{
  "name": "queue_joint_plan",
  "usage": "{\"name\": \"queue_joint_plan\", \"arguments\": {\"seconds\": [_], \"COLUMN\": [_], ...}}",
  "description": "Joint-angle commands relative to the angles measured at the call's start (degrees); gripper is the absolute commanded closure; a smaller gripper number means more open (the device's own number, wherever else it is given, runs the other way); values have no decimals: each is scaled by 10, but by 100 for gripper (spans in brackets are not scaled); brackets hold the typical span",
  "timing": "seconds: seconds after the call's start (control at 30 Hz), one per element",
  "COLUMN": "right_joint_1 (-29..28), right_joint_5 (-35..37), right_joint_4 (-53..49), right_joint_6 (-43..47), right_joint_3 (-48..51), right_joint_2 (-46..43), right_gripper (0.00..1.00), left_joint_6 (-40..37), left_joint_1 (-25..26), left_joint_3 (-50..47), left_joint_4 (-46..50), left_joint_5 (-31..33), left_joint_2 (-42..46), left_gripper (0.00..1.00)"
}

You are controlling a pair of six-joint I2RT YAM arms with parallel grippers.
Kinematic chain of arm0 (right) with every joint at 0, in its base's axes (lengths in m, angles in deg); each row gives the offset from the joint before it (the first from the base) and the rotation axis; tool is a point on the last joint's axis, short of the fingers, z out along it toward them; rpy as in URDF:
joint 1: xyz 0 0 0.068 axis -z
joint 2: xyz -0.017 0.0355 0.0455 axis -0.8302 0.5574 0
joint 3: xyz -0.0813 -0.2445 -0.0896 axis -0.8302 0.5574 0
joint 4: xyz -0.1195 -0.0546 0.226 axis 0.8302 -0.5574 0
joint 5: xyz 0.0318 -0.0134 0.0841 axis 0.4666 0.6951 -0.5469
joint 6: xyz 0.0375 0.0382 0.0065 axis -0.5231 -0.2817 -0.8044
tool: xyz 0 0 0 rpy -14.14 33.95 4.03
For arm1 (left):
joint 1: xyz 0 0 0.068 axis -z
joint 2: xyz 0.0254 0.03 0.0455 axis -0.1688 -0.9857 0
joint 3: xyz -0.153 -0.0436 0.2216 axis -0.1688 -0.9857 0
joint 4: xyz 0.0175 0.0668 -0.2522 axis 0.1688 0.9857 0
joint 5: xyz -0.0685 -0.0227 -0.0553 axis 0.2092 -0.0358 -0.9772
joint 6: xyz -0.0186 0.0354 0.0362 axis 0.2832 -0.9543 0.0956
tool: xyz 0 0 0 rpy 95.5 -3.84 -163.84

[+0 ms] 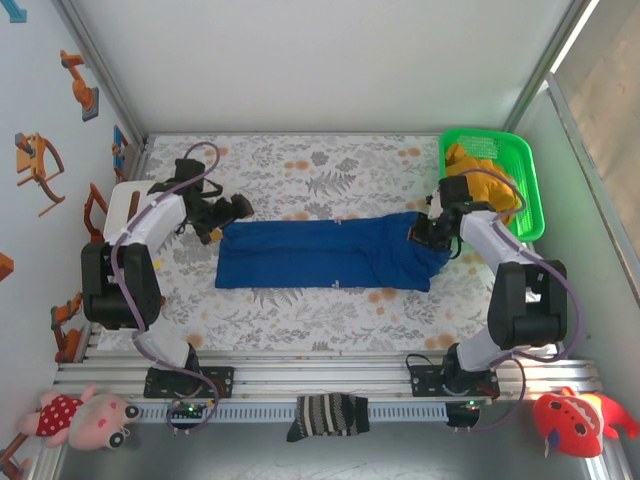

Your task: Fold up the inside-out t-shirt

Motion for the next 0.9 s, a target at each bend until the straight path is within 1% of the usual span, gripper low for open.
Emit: {"name": "queue_joint_plan", "arguments": {"seconds": [0.0,0.07,0.17,0.33,0.47,0.7,0.87], "right_joint_1": [-7,-17,-49,-143,-227,-355,-413], "right_joint_5": [-28,-28,-20,21,52,90,116], "right_joint_4": [-29,-44,-68,-104,-109,-99,-115], "right_joint_6": [-1,-4,-14,-44,-86,-151,-177], "right_joint_3": [-26,-43,-74,-143,-205,-339,-434], "right_joint_2": [1,-2,-12,-5,29,144,247], "right_gripper": [100,100,100,100,100,100,100], "left_joint_6": [23,23,20,25,33,35,36], "left_joint_1": [17,19,16,16,18,20,20], "left_joint_3": [16,13,4,2,-10,-32,-49], "left_joint_4": [-24,-26,-26,-35,-50,-71,-85], "left_joint_5": [-1,10,50,58,53,44,41], "left_joint_2": [-35,-53,-76,-116,-124,-130,-127], "left_gripper": [3,3,3,3,3,3,3]}}
